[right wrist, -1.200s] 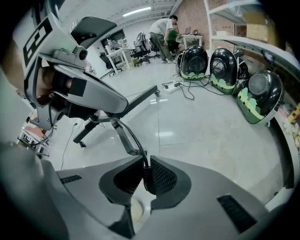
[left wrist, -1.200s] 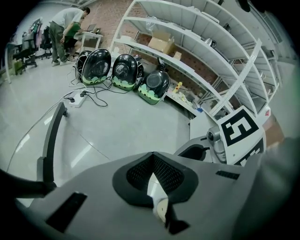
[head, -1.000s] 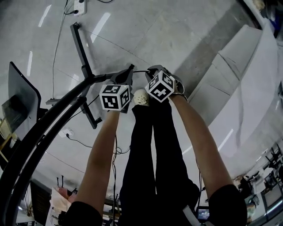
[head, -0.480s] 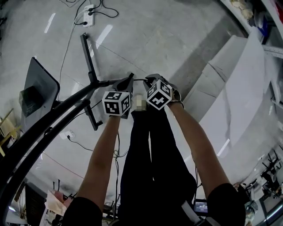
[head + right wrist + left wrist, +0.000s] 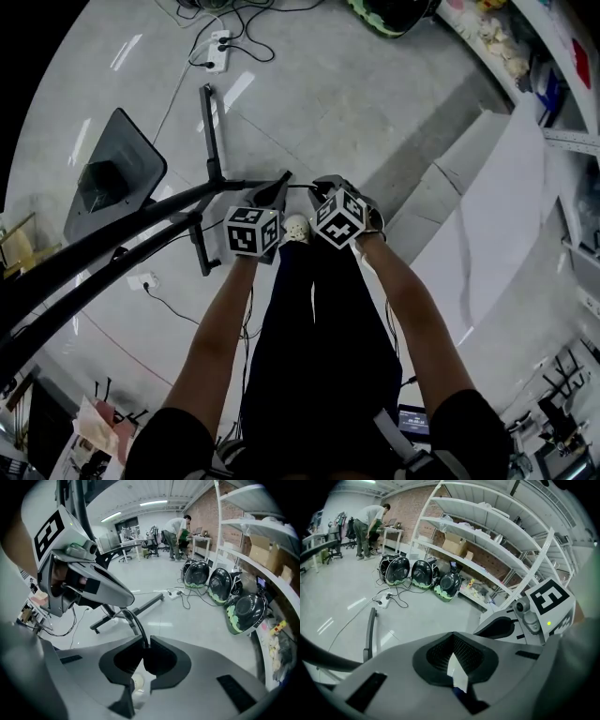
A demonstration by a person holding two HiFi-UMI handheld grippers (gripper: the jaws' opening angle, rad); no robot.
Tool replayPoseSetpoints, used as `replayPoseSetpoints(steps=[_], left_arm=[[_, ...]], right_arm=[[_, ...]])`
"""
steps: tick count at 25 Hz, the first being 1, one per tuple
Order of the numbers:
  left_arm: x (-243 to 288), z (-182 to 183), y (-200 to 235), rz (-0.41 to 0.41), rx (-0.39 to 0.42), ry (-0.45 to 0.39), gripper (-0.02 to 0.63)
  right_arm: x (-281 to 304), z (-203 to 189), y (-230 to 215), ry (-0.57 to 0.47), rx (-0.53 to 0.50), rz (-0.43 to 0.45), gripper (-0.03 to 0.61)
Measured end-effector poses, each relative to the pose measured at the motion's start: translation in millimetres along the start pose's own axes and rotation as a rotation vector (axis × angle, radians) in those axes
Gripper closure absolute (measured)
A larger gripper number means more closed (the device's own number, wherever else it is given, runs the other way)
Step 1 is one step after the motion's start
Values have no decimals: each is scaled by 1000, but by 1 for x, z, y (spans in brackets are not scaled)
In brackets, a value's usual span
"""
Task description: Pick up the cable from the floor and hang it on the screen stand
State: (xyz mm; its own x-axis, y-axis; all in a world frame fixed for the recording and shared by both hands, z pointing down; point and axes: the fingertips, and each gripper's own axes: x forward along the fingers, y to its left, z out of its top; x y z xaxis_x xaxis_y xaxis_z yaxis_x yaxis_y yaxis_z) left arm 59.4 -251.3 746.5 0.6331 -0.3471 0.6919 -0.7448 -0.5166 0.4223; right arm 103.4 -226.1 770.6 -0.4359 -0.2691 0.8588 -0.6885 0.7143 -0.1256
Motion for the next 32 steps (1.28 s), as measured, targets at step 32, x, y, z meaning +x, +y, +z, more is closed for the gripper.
replayPoseSetpoints(steps=[32], left_arm=[[-222, 76, -48, 220, -174, -322, 611]], right_arm=[[-198, 190, 80, -299, -139, 36, 518]])
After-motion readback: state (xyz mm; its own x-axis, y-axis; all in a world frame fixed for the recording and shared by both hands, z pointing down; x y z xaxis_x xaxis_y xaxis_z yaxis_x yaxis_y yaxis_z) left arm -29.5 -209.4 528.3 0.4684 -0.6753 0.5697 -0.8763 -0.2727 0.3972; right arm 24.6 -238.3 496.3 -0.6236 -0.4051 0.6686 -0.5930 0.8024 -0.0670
